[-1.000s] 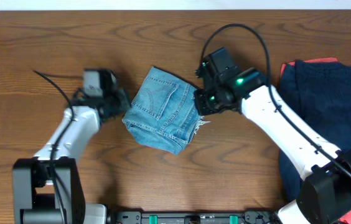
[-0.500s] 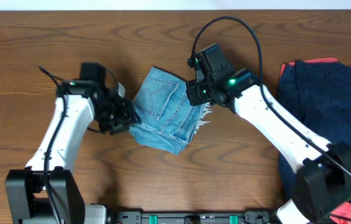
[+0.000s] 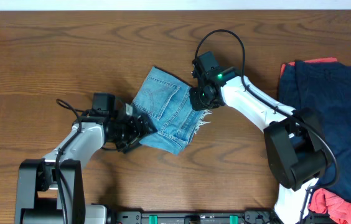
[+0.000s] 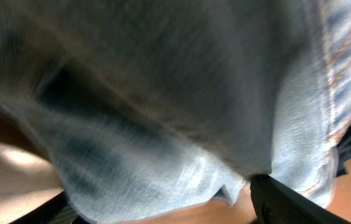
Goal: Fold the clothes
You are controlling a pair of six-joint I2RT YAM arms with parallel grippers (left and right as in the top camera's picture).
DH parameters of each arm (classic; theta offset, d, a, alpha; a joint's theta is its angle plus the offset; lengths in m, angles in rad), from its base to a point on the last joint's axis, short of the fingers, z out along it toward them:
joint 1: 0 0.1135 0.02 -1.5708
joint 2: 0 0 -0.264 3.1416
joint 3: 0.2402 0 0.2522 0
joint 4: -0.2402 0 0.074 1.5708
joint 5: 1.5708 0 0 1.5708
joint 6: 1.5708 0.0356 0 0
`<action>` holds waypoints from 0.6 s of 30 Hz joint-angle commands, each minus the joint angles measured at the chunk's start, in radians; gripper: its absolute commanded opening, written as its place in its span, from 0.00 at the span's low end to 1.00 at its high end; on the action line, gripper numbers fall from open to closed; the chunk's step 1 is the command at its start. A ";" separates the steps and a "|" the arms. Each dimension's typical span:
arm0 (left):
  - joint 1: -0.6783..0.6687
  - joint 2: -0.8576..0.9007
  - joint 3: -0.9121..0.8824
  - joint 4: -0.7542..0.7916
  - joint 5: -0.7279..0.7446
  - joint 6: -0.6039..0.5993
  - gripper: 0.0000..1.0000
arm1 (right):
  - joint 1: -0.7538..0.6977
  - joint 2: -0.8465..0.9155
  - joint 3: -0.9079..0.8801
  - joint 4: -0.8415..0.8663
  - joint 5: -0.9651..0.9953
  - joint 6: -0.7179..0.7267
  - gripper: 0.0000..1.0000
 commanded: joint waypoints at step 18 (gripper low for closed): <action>-0.003 0.021 -0.153 0.615 -0.074 -0.318 0.88 | 0.036 0.107 -0.004 -0.008 -0.084 0.018 0.27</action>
